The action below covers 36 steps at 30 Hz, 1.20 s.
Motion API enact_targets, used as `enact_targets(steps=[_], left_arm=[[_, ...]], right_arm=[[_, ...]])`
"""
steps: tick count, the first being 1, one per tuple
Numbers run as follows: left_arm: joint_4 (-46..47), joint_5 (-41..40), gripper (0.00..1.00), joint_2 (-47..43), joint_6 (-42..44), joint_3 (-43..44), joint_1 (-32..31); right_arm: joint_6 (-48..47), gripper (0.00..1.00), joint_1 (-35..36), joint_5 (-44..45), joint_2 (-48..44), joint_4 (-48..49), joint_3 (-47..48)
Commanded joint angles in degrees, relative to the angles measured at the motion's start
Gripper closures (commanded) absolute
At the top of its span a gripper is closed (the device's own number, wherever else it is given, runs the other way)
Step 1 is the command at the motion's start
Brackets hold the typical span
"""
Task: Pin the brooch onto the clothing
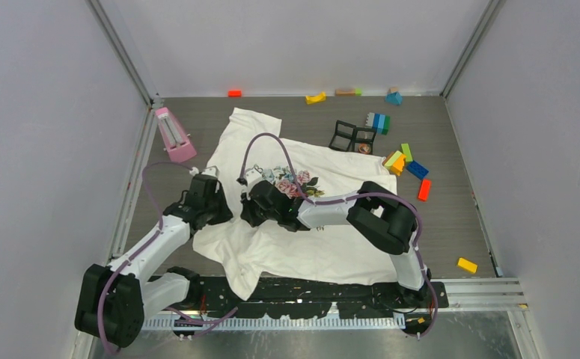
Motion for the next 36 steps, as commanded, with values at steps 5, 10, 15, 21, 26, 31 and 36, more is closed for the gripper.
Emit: enact_targets(steps=[5, 10, 15, 21, 26, 31, 36], left_arm=[[-3.8, -2.8, 1.0, 0.4, 1.4, 4.7, -2.4], [-5.8, -3.6, 1.0, 2.5, 1.9, 6.3, -3.7], [-5.7, -4.3, 1.0, 3.5, 1.9, 6.5, -4.4], [-4.1, -4.3, 1.0, 5.0, 1.8, 6.9, -4.5], [-2.8, -3.9, 1.0, 5.9, 1.2, 7.7, -4.5], [-2.2, -3.9, 1.0, 6.1, 1.2, 7.6, -4.5], [-1.8, -4.0, 1.0, 6.2, 0.9, 7.3, -4.5]], right_arm=[[0.2, 0.99, 0.1, 0.5, -4.3, 3.5, -0.6], [0.2, 0.99, 0.1, 1.0, -4.8, 3.8, -1.0], [0.1, 0.99, 0.0, 0.9, -5.2, 4.1, -1.4], [-0.3, 0.99, 0.1, -0.3, -5.3, 4.5, -1.7], [-0.7, 0.99, 0.1, -2.7, -5.1, 4.6, -2.1], [-1.0, 0.99, 0.0, -4.5, -5.0, 5.2, -2.6], [-1.3, 0.99, 0.1, -6.3, -4.7, 5.2, -2.6]])
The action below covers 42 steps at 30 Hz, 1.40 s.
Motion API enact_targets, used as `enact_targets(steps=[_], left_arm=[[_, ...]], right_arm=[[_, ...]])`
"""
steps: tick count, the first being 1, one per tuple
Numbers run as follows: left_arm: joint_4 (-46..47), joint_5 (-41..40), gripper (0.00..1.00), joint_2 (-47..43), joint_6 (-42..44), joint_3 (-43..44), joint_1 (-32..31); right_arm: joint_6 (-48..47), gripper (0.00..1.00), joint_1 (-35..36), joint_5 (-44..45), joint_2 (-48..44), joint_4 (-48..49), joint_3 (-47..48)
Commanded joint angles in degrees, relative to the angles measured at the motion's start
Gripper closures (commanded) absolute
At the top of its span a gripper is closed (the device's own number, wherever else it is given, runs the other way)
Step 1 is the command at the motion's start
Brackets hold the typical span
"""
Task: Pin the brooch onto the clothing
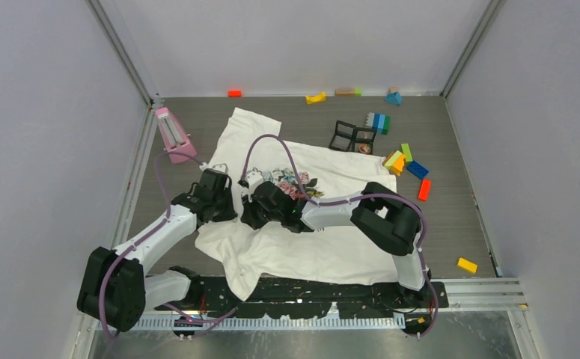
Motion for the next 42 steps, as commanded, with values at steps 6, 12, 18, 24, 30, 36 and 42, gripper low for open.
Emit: enact_targets(steps=[6, 12, 18, 24, 30, 36, 42], left_arm=[[3.4, -0.2, 1.0, 0.5, -0.8, 1.6, -0.2], [4.6, 0.5, 1.0, 0.2, -1.3, 1.1, -0.2], [5.9, 0.8, 1.0, -0.7, -2.0, 0.7, -0.2], [7.6, 1.5, 1.0, -1.6, -2.9, -0.4, -0.1], [10.4, 4.3, 1.0, -1.9, -4.3, -1.8, -0.1], [12.9, 7.2, 1.0, -2.5, -5.3, -3.4, -0.1], [14.3, 8.9, 1.0, -5.0, -6.5, -4.3, 0.0]], right_arm=[[-1.1, 0.99, 0.1, -3.7, -2.0, 3.4, -0.1], [-1.7, 0.99, 0.1, -4.9, -1.7, 3.0, 0.0], [-1.9, 0.99, 0.1, -7.7, -0.4, 2.1, 0.7], [-2.1, 0.99, 0.1, -9.2, 0.3, 1.5, 0.6], [-2.2, 0.99, 0.1, -10.7, 0.2, 1.7, 0.0], [-2.1, 0.99, 0.1, -12.2, -0.2, 2.4, -0.7], [-2.1, 0.99, 0.1, -12.4, -0.3, 2.3, -1.2]])
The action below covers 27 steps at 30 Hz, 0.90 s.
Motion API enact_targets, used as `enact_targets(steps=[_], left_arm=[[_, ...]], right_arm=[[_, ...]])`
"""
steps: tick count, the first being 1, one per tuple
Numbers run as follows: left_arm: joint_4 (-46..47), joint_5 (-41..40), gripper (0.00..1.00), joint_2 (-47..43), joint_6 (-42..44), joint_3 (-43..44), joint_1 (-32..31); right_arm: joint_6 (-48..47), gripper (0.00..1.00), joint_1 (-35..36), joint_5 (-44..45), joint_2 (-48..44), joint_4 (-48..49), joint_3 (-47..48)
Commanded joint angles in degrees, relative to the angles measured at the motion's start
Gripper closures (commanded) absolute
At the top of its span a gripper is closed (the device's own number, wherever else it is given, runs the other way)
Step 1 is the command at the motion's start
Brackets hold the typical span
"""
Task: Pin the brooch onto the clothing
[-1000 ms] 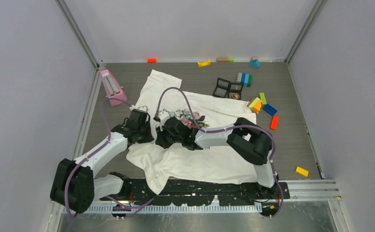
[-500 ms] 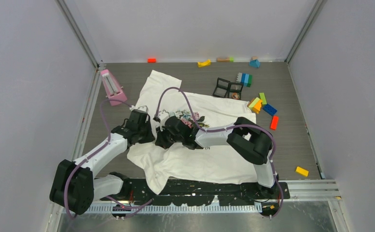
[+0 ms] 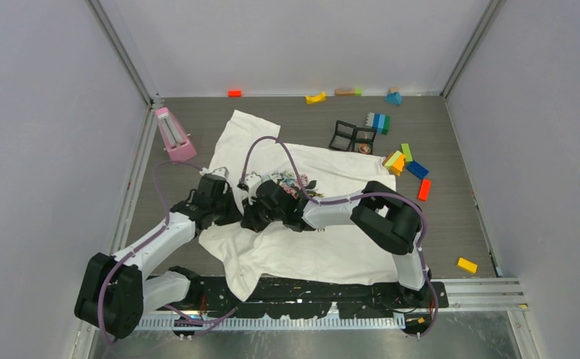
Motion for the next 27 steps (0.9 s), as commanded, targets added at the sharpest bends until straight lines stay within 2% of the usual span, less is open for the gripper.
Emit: enact_targets(steps=[1, 10, 13, 14, 15, 16, 18, 20, 27], left_arm=[[7.8, 2.9, 1.0, -3.6, -2.2, 0.3, 0.0], [6.8, 3.7, 1.0, -6.0, -0.2, -0.2, 1.0], [5.8, 4.5, 1.0, -6.5, 0.8, -0.5, 1.9], [5.5, 4.9, 1.0, -6.8, 1.0, -0.6, 2.3], [5.0, 5.3, 1.0, -7.0, 1.3, -0.6, 2.6], [4.7, 5.8, 1.0, -7.2, 1.6, -0.7, 2.9], [4.3, 7.0, 1.0, -7.7, 2.1, -1.0, 3.5], [4.4, 8.3, 1.0, -8.2, 2.5, -1.5, 3.9], [4.4, 12.6, 1.0, -9.2, 4.2, -2.4, 4.7]], right_arm=[[-0.1, 0.99, 1.0, -4.1, -0.3, 2.3, -0.5], [-0.3, 0.98, 0.9, -2.3, -3.5, 0.5, -1.1], [-0.7, 0.8, 0.4, -0.9, -6.9, -1.5, -1.6], [-0.7, 0.67, 0.3, -0.6, -9.2, -2.3, -2.0], [-0.8, 0.61, -0.1, -0.4, -10.4, -2.7, -2.7], [-0.8, 0.5, -0.3, -0.2, -12.9, -3.6, -3.2], [-0.8, 0.39, -1.1, 1.0, -17.2, -5.0, -5.6], [-0.8, 0.34, -2.2, 2.2, -21.2, -6.6, -7.3], [-0.9, 0.3, -8.4, 2.8, -32.3, -9.3, -14.0]])
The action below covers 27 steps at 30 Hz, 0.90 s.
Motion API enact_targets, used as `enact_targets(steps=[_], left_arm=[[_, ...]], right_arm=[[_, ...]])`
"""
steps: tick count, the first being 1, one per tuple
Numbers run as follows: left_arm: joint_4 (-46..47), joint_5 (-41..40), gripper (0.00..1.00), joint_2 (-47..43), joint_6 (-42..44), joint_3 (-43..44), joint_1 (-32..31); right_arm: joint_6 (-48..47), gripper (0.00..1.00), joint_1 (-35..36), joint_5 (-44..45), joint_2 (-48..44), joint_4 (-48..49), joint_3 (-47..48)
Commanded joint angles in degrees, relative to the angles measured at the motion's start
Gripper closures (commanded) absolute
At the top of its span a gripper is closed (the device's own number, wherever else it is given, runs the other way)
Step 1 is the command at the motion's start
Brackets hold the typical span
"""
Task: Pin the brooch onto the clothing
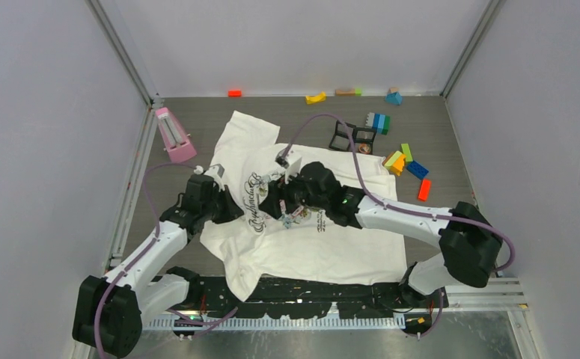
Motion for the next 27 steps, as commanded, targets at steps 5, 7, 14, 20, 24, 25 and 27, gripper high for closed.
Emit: enact_targets(steps=[5, 7, 14, 20, 24, 25, 27], left_arm=[[4.1, 10.6, 1.0, -1.9, 2.8, -1.1, 1.4], [4.1, 12.9, 1.0, -2.9, 3.2, -1.0, 1.6], [3.0, 21.4, 1.0, -6.9, -1.1, 0.8, 2.4], [-3.3, 27.7, 1.0, -8.3, -1.7, 6.8, 2.6], [-4.3, 35.0, 1.0, -8.3, -0.5, 10.4, 2.9], [-4.1, 38.0, 1.0, -8.2, -0.1, 11.2, 3.0], [-3.1, 43.0, 1.0, -8.2, 0.5, 12.4, 3.1]], right_arm=[[-0.4, 0.29, -7.7, -2.0, -6.4, 0.4, -8.2], [-0.5, 0.29, -8.6, -3.7, -6.8, 1.3, -9.5], [3.4, 0.29, -11.5, -17.4, -12.8, 6.3, -13.9], [5.5, 0.25, -15.0, -29.0, -20.4, 6.8, -14.6], [5.6, 0.25, -15.3, -34.0, -22.4, 5.4, -12.0], [5.6, 0.25, -15.3, -35.4, -22.8, 5.1, -11.6], [5.8, 0.25, -15.4, -36.9, -23.3, 5.1, -10.5]])
